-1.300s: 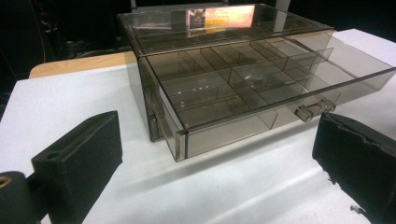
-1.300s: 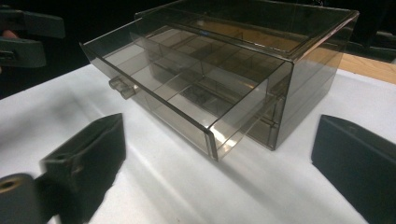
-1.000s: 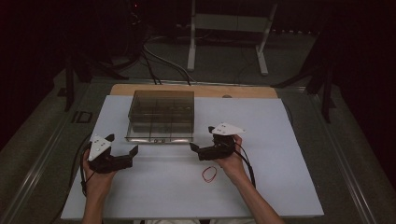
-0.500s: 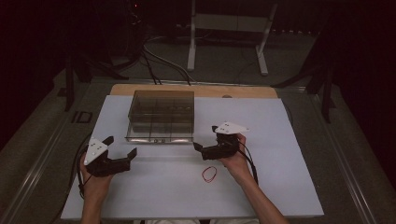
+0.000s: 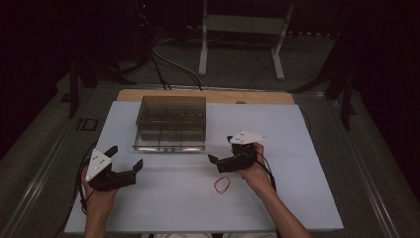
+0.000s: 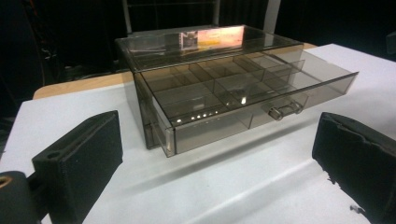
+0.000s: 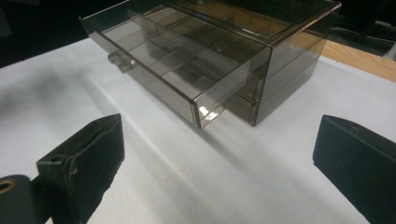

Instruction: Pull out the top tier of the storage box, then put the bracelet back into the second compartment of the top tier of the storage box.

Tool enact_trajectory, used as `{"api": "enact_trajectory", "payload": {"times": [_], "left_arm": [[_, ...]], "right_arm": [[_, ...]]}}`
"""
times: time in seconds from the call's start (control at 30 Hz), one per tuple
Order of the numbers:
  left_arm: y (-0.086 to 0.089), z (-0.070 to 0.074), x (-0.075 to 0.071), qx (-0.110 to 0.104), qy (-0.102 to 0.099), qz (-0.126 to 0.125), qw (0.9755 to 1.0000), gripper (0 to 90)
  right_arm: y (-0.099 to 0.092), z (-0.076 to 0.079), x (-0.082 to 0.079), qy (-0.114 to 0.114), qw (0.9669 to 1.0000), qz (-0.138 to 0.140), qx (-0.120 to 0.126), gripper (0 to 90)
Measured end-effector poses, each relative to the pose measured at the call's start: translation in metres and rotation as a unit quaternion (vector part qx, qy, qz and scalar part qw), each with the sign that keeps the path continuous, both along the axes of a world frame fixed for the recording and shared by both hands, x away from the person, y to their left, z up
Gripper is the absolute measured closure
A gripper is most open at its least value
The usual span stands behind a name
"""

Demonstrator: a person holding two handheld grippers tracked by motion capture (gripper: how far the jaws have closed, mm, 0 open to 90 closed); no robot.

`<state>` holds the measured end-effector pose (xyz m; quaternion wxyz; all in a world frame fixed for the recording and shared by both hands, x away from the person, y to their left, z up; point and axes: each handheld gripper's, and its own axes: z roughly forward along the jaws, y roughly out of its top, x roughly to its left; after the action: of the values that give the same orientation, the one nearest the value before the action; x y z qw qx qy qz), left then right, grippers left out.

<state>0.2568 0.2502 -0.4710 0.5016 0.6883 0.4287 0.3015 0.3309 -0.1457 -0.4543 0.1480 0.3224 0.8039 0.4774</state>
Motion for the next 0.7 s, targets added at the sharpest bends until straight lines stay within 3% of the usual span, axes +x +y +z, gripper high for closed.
{"api": "enact_trajectory", "payload": {"times": [0.4,0.7], "left_arm": [[-0.004,-0.002,0.001,0.001,-0.009,-0.002,1.0000,3.3],[-0.005,0.001,0.001,-0.001,0.009,0.005,0.9999,3.2]], "right_arm": [[-0.009,0.001,-0.004,0.022,0.9986,0.005,-0.047,2.1],[-0.015,-0.001,-0.007,0.024,0.9981,0.006,-0.057,2.0]]}}
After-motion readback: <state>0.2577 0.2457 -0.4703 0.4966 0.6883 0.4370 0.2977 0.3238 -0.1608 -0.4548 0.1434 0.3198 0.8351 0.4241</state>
